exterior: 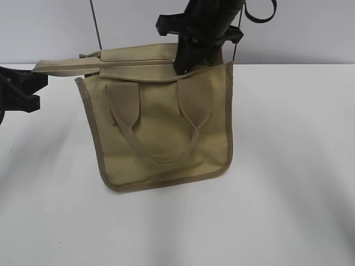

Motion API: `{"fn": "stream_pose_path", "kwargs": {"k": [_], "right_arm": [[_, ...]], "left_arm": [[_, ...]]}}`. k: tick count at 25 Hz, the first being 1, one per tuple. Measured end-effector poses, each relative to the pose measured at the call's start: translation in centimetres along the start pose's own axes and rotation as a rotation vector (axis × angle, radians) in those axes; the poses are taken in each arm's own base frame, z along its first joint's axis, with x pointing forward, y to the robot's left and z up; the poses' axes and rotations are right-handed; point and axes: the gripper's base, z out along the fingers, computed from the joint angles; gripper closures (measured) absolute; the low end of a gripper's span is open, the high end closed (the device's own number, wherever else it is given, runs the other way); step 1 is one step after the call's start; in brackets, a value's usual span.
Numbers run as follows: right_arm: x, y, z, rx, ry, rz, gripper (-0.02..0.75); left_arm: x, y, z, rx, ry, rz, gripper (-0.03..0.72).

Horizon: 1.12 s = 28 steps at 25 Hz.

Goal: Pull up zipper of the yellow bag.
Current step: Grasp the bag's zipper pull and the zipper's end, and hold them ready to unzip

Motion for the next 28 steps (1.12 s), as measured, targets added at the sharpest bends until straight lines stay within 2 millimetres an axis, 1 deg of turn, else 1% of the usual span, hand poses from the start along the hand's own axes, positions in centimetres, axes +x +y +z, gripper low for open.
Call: {"fn": "stream_pose_path", "kwargs": {"k": [4, 6, 16, 24, 26, 28], "right_arm": [[0.0, -1.5, -1.0, 0.075, -0.01, 0.013, 0.752], [0.0, -1.8, -1.3, 0.097, -0.011, 0.014, 0.752], [0.0, -2.2, -1.6, 0.15, -0.013, 0.009, 0.752], [0.0, -2.2, -1.8, 0.153, -0.017, 0.013, 0.744], [0.0, -2.1, -1.9, 0.153, -0.018, 0.018, 0.729], [0.1, -3.0, -3.0, 0.218, -0.036, 0.014, 0.601]], "left_arm": [[0.0, 0.0, 0.0, 0.0, -0.001, 0.0, 0.68], [0.0, 0.0, 0.0, 0.0, -0.001, 0.0, 0.68], [0.0, -0.1, 0.0, 0.007, -0.002, 0.007, 0.68], [0.1, -0.1, 0.0, 0.005, 0.009, 0.01, 0.68], [0.1, 0.0, 0.0, 0.003, 0.014, 0.01, 0.67], [0.3, 0.3, -0.1, -0.022, 0.033, -0.008, 0.62]]}}
